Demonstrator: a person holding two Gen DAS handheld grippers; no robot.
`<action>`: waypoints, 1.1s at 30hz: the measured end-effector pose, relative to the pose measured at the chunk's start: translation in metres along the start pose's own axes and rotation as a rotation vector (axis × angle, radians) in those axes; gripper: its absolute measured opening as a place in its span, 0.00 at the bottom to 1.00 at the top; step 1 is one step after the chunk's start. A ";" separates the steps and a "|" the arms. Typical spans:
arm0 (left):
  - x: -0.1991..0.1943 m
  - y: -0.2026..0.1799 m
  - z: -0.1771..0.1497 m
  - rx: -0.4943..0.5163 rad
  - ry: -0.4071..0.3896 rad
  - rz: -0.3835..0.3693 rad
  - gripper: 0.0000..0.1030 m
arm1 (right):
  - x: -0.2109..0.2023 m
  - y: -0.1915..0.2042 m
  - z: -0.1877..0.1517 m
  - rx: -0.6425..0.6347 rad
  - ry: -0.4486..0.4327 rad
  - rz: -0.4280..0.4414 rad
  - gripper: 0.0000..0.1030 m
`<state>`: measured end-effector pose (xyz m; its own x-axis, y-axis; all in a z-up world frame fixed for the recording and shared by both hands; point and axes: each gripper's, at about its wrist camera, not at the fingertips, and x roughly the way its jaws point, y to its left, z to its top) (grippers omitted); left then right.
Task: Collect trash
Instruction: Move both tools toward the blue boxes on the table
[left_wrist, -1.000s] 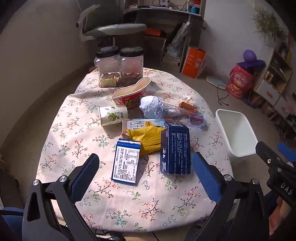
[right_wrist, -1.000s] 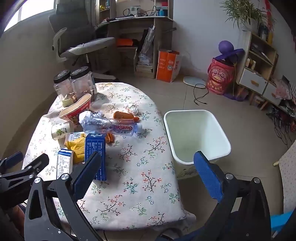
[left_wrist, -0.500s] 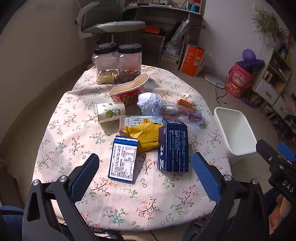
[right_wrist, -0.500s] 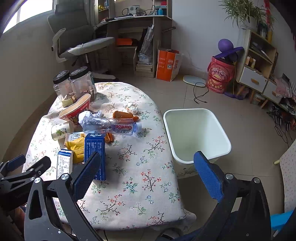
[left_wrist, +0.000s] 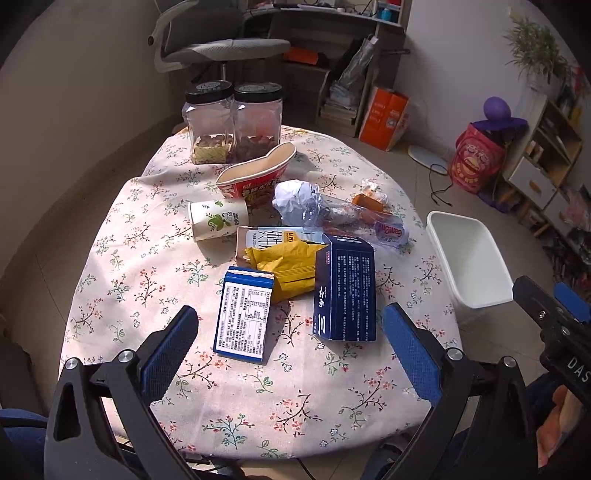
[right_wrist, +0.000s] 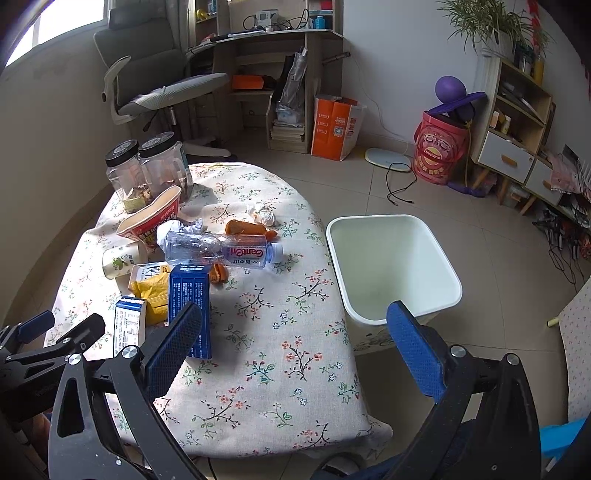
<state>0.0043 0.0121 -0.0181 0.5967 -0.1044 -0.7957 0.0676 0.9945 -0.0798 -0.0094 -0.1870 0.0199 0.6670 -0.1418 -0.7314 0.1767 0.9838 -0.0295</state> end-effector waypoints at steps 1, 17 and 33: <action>0.000 0.000 0.000 0.000 0.000 -0.001 0.94 | 0.000 0.000 0.000 0.000 0.001 0.001 0.93; 0.002 -0.003 0.000 -0.004 0.010 -0.013 0.94 | 0.003 0.000 -0.001 0.005 0.021 0.006 0.93; 0.003 -0.003 0.000 0.002 0.005 -0.016 0.94 | 0.005 0.001 -0.001 0.004 0.027 0.008 0.93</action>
<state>0.0056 0.0089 -0.0203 0.5918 -0.1200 -0.7971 0.0782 0.9927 -0.0914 -0.0071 -0.1862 0.0154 0.6486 -0.1308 -0.7498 0.1740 0.9845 -0.0212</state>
